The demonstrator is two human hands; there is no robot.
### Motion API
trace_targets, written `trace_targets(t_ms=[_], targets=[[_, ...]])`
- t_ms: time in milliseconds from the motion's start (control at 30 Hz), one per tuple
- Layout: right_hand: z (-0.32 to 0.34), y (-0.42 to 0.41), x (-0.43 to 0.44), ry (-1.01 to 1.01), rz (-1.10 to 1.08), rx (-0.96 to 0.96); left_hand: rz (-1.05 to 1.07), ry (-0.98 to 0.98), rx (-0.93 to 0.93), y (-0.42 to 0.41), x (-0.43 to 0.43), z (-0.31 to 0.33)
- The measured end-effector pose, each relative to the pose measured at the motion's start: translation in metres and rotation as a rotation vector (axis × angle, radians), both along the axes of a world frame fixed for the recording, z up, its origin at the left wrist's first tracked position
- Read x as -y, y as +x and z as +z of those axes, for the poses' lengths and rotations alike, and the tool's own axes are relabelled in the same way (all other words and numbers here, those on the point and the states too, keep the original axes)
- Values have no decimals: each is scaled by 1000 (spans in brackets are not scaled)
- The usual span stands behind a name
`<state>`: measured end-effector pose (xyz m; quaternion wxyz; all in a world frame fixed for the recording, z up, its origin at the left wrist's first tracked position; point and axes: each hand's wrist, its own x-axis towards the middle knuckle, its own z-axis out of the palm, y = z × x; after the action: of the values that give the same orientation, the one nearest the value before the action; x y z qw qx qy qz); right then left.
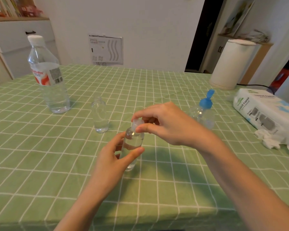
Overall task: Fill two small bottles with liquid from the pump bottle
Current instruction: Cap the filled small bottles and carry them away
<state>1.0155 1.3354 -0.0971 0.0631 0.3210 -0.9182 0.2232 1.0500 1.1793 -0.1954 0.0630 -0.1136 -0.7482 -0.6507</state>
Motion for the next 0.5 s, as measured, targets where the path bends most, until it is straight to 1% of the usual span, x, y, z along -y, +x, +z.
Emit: trace_targets(t_ms=[133, 233, 333, 500], targets=[[-2, -4, 0, -52, -21, -47, 10, -12, -7, -8, 0, 2], [-5, -14, -8, -65, -56, 65, 8, -7, 13, -19, 0, 5], [-16, -25, -20, -27, -177, 207, 19, 13, 43, -33, 2, 8], [-47, -46, -33, 30, -436, 286, 44, 12, 96, -55, 3, 6]])
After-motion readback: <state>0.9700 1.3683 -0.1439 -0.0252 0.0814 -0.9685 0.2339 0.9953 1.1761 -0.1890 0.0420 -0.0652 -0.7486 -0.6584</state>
